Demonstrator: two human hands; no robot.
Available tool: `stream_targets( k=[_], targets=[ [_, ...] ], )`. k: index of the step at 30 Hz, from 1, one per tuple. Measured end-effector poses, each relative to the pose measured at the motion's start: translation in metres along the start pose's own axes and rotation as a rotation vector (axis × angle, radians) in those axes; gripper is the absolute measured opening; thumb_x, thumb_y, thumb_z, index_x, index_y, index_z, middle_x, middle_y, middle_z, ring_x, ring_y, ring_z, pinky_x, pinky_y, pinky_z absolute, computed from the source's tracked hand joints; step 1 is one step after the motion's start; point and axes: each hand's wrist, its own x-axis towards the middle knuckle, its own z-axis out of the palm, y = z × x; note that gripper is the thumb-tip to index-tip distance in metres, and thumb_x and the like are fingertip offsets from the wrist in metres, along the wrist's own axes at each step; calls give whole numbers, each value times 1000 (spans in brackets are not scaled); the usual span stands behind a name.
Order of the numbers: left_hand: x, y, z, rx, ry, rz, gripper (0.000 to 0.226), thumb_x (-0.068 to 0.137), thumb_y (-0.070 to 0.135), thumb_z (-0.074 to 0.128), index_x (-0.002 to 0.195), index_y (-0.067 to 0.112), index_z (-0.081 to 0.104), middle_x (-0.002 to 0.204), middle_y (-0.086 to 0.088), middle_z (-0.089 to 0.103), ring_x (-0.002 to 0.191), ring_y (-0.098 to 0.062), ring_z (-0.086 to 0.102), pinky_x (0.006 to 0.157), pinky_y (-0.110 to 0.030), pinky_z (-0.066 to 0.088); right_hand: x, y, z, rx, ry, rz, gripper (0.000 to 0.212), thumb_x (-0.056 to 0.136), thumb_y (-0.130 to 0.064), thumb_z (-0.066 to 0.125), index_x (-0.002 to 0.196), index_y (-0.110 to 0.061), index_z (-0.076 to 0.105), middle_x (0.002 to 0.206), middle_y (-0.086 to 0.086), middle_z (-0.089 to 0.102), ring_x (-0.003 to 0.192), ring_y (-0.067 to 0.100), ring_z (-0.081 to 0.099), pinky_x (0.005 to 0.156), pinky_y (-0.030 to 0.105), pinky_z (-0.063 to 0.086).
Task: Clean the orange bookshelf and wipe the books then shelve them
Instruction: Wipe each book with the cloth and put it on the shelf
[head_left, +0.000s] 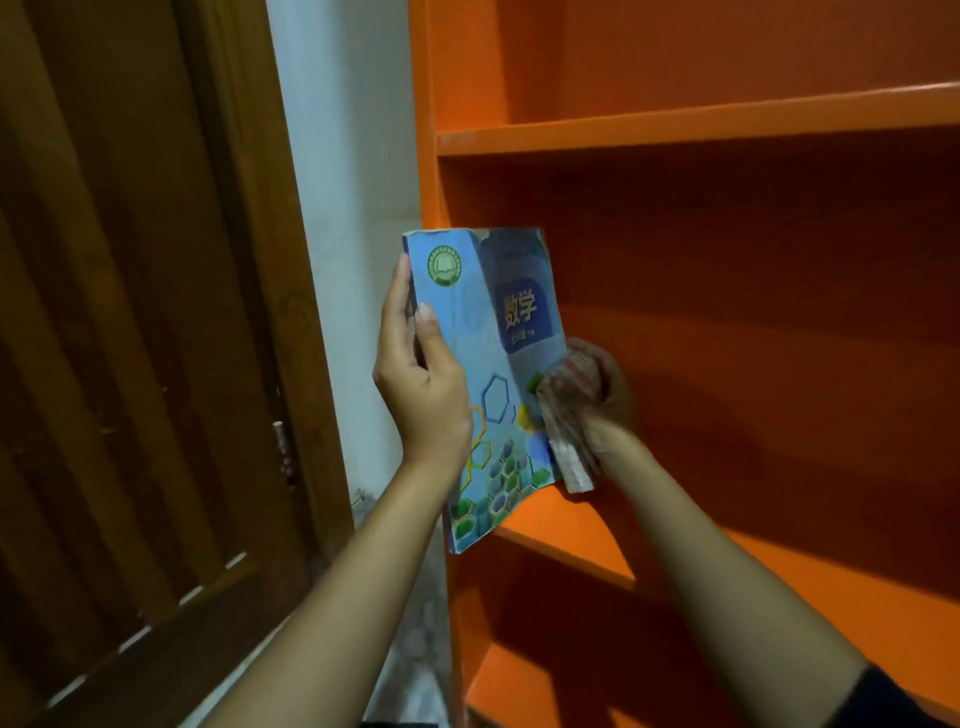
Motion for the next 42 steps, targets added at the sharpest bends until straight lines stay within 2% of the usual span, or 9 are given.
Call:
stream_targets(
  k=[4,11,16,20,23,27,31,35,42],
  targets=[
    [-6,-9,-5,131,-123,105,43,100,6,39,142,9,34,126,23,44,122,7,45,98,-19,44,5,2,6,24,-6,-25,42,77,12,65,107,-17,60,103,-12,59,92,4,59,70,18,56],
    [-35,-38,-21,341,-209,172,50,98,16,42,145,18,25,143,13,32,138,-7,28,113,-40,29,10,12,5,101,-57,-3,42,83,12,57,109,-20,58,109,-6,59,99,14,61,65,22,57],
    [-37,-51,-14,381,-193,142,53,100,13,37,148,12,14,154,3,14,145,-12,15,117,-27,19,18,18,8,50,-90,-32,43,86,10,55,115,-21,55,113,0,59,103,18,60,71,19,56],
    [-39,-56,-10,384,-207,160,54,101,17,33,147,17,6,153,5,12,145,-14,14,118,-34,20,19,23,13,9,-101,-33,43,91,5,51,127,-18,47,119,0,53,104,10,57,70,11,50],
    [-38,-59,-8,389,-211,156,53,101,18,31,146,20,5,153,4,14,145,-17,16,117,-36,22,12,25,27,39,-114,-8,49,93,9,43,139,-7,35,129,-2,45,109,0,51,87,18,51],
    [-39,-62,-8,398,-228,161,51,101,17,30,146,19,6,153,1,12,145,-20,16,117,-34,21,5,32,40,48,-73,9,52,97,7,38,145,-7,26,151,11,30,139,20,31,111,35,34],
    [-41,-65,-11,401,-249,163,51,101,13,30,146,19,7,153,-1,11,145,-20,15,118,-32,20,-1,42,36,10,-152,9,55,100,-3,37,147,-23,16,156,8,22,140,14,27,108,19,32],
    [-41,-62,-10,411,-251,156,50,101,11,29,145,17,8,153,-4,11,145,-21,14,118,-25,17,-9,48,32,-150,-224,88,64,96,-44,42,150,-32,10,159,-1,15,144,13,18,118,33,17],
    [-41,-57,-11,432,-262,130,49,101,9,30,145,17,9,155,-15,13,145,-23,16,114,-14,15,-18,42,22,-510,-352,-35,56,104,-26,30,150,-30,-1,160,-3,-1,144,8,3,110,18,8]
  ],
)
